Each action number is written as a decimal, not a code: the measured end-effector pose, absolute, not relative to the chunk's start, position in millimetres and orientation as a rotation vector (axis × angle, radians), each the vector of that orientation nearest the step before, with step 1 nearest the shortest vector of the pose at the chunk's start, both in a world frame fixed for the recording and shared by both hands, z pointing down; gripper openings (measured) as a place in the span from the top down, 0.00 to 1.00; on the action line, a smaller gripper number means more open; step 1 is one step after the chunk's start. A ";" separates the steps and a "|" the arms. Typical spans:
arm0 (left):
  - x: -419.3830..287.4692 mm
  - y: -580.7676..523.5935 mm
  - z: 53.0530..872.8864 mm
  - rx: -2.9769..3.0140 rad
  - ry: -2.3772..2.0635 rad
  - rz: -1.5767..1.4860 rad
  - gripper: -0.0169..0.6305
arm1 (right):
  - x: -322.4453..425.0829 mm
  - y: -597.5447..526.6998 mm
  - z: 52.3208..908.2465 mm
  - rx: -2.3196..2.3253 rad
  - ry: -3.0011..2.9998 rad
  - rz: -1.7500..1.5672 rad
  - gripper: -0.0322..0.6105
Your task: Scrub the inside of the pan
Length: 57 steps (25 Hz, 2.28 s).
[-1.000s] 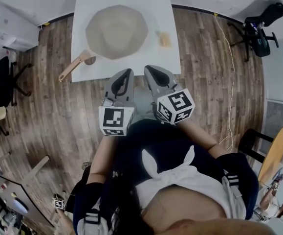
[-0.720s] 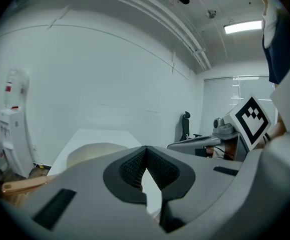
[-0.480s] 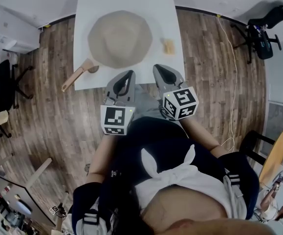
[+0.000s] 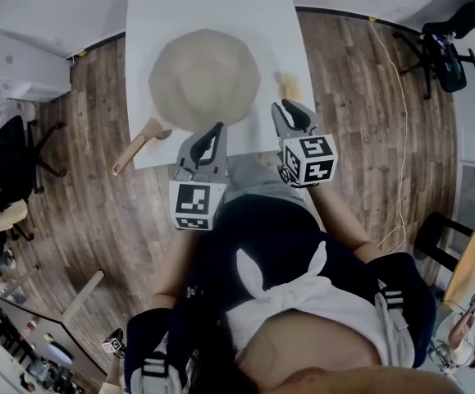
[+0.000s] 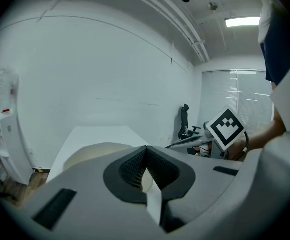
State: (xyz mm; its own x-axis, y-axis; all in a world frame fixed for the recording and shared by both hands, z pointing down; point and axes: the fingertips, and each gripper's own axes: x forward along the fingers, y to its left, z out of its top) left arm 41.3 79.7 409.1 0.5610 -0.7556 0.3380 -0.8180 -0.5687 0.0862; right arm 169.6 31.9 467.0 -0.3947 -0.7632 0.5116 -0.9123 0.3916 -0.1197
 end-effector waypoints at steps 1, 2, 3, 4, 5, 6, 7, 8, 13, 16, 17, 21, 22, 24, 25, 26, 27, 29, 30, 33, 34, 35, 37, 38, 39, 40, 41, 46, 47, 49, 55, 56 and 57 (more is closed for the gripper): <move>40.7 75.1 410.5 2.560 -1.314 0.395 0.97 | 175.0 26.5 471.2 1.462 -2.260 0.548 0.82; 39.8 70.5 411.8 2.555 -1.315 0.398 0.97 | 180.2 21.8 476.1 1.472 -2.238 0.550 0.82; 38.7 66.1 412.8 2.550 -1.316 0.397 0.97 | 184.9 17.8 482.0 1.477 -2.214 0.553 0.81; 37.4 62.0 413.6 2.545 -1.318 0.394 0.97 | 188.9 14.3 489.4 1.478 -2.188 0.562 0.81; 35.7 58.0 414.5 2.540 -1.321 0.391 0.97 | 192.2 11.0 498.2 1.472 -2.161 0.579 0.78; 34.0 54.1 415.6 2.536 -1.324 0.389 0.97 | 194.9 7.8 507.7 1.465 -2.135 0.601 0.76; 32.2 50.4 416.8 2.531 -1.326 0.389 0.97 | 197.8 4.6 517.0 1.460 -2.108 0.624 0.75; 30.7 47.1 418.2 2.526 -1.328 0.391 0.97 | 201.0 1.6 525.4 1.459 -2.081 0.640 0.75; 24.4 39.3 427.3 2.496 -1.336 0.399 0.97 | 219.6 -12.0 555.8 1.474 -1.972 0.652 0.74; 15.8 33.9 435.0 2.461 -1.357 0.402 0.97 | 228.6 -24.9 571.9 1.475 -1.914 0.649 0.74; 12.4 31.8 436.9 2.449 -1.366 0.401 0.97 | 231.3 -29.2 577.8 1.472 -1.891 0.645 0.74; 1.9 26.7 443.8 2.412 -1.381 0.416 0.97 | 240.3 -41.8 600.2 1.452 -1.812 0.632 0.74; 0.3 25.4 445.0 2.404 -1.380 0.420 0.97 | 242.0 -44.0 605.2 1.445 -1.797 0.627 0.74; -2.4 21.7 446.3 2.395 -1.379 0.427 0.97 | 243.6 -47.6 614.8 1.426 -1.773 0.630 0.74; -3.4 19.4 446.5 2.393 -1.379 0.429 0.97 | 243.8 -48.6 619.5 1.417 -1.763 0.649 0.74; -3.7 17.0 446.4 2.393 -1.381 0.427 0.97 | 244.1 -48.7 624.3 1.409 -1.751 0.678 0.74; -3.5 14.6 446.1 2.394 -1.383 0.424 0.97 | 245.3 -48.0 628.8 1.405 -1.735 0.711 0.74; -2.9 11.4 446.8 2.393 -1.382 0.423 0.97 | 248.2 -46.4 634.6 1.403 -1.700 0.748 0.75; -3.4 10.6 447.5 2.391 -1.380 0.425 0.97 | 248.6 -46.5 635.6 1.400 -1.690 0.745 0.76; -9.0 9.0 449.4 2.383 -1.381 0.425 0.97 | 246.9 -47.6 635.7 1.389 -1.691 0.729 0.87; -11.1 8.6 450.1 2.380 -1.381 0.427 0.97 | 246.8 -47.4 635.7 1.386 -1.699 0.736 0.89; -13.3 8.0 451.0 2.377 -1.381 0.431 0.97 | 246.8 -47.2 635.8 1.381 -1.708 0.746 0.91; -19.1 6.2 452.8 2.367 -1.384 0.438 0.97 | 245.9 -47.9 634.8 1.375 -1.728 0.767 0.92; -22.5 5.3 453.5 2.361 -1.388 0.441 0.97 | 245.3 -48.3 633.1 1.376 -1.736 0.779 0.93; -25.8 4.8 453.9 2.354 -1.394 0.444 0.97 | 245.1 -48.4 630.5 1.382 -1.743 0.792 0.93; -29.0 4.2 453.7 2.350 -1.404 0.444 0.97 | 245.0 -48.6 627.4 1.390 -1.753 0.804 0.93; -32.2 3.3 452.5 2.348 -1.418 0.438 0.97 | 244.5 -49.0 624.0 1.399 -1.767 0.813 0.93; -54.1 -1.2 449.1 2.334 -1.484 0.415 0.97 | 226.3 -57.0 590.2 1.412 -1.883 0.809 0.93; -58.6 -2.0 448.5 2.328 -1.495 0.417 0.97 | 221.0 -60.5 578.1 1.418 -1.916 0.798 0.93; -65.9 -3.1 447.4 2.317 -1.516 0.418 0.97 | 210.9 -66.8 553.8 1.426 -1.981 0.777 0.93; -79.7 -3.0 442.8 2.290 -1.553 0.418 0.97 | 177.8 -76.0 500.8 1.364 -2.134 0.694 0.93; -81.8 -3.0 443.1 2.287 -1.557 0.419 0.97 | 172.0 -76.1 495.4 1.345 -2.152 0.679 0.93; -84.1 -3.1 443.8 2.283 -1.560 0.422 0.97 | 166.2 -75.9 491.1 1.323 -2.169 0.667 0.93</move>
State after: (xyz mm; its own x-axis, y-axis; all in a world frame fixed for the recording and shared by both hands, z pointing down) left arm -84.1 -3.1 443.8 0.3520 -0.8328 0.4273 -0.9346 -0.3375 0.1121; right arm 166.2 -75.9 491.1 -0.3956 -0.6529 0.6459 -0.9031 0.4046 -0.1442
